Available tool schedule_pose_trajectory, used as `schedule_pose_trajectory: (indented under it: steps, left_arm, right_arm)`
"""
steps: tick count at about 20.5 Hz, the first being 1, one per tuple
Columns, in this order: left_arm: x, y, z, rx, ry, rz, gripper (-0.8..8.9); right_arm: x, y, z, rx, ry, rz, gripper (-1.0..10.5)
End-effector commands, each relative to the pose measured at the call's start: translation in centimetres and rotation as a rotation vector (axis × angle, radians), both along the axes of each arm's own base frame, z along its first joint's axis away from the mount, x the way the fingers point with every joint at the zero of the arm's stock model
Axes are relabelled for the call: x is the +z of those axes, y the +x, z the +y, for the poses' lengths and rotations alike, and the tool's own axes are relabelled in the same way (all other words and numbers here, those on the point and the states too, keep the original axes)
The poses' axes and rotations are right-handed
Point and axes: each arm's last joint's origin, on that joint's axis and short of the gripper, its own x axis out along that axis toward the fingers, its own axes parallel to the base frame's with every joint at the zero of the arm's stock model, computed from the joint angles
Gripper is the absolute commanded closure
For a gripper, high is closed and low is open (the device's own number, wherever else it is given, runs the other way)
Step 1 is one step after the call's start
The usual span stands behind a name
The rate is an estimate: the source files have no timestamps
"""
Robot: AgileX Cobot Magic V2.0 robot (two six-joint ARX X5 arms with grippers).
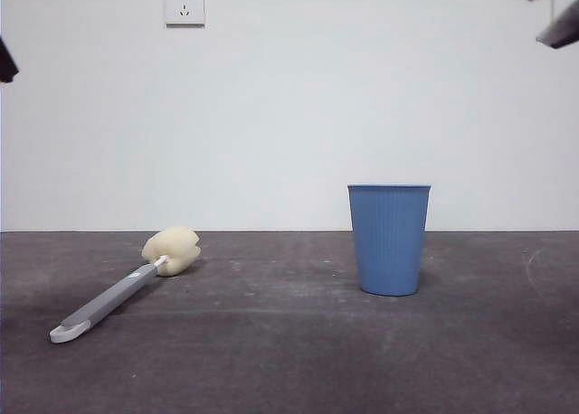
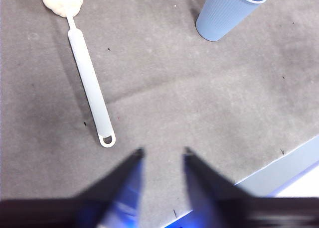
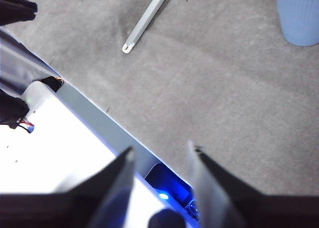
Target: Pick up the cup brush,pick up the cup,insert the brush into the cup,clean the cup,put the cup brush back,put the cup back to the fixed position on the table
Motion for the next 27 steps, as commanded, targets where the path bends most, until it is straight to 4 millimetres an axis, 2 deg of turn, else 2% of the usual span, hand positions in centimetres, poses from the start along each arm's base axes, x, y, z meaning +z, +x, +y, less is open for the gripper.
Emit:
schedule_pose_trajectory:
  steps: [1, 27]
  left_arm:
    - [0.12, -0.03, -0.03, -0.018, 0.006, -0.016, 8.22]
    - [0.12, -0.02, -0.02, -0.024, 0.020, -0.027, 8.16]
  right_arm:
    - [0.10, -0.01, 0.05, 0.001, 0.007, -0.001, 9.6]
    - [0.04, -0.05, -0.02, -0.005, -0.002, 0.005, 9.4]
